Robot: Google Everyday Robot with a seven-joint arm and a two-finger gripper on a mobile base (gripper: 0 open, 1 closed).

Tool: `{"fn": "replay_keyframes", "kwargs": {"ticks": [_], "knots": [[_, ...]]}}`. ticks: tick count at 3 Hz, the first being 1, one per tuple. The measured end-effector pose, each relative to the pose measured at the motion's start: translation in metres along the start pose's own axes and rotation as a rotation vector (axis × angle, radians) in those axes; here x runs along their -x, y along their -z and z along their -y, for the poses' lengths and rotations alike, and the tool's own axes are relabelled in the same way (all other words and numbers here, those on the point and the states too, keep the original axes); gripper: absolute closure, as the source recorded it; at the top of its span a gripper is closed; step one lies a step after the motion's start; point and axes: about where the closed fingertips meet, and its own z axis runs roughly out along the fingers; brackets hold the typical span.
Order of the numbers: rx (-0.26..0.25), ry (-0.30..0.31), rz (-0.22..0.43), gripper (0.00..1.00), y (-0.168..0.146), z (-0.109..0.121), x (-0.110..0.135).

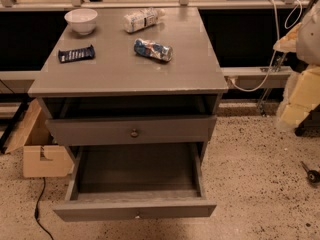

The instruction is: Close middle drawer

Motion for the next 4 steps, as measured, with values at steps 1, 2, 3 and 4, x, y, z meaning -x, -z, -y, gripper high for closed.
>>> {"fn": "replay_keyframes", "kwargs": {"ticks": [1,2,3,4], "knots": [[0.0,0.0,0.0,0.0,0.0,0.0,0.0],[0.06,-0.016,0.04,0.0,-0.035,-0.015,0.001],[0.173,-0.043,0.139,0.0,-0.115,-0.049,0.011],[0.269,-0.076,0.208,0.0,-0.196,-0.087,0.023]]}}
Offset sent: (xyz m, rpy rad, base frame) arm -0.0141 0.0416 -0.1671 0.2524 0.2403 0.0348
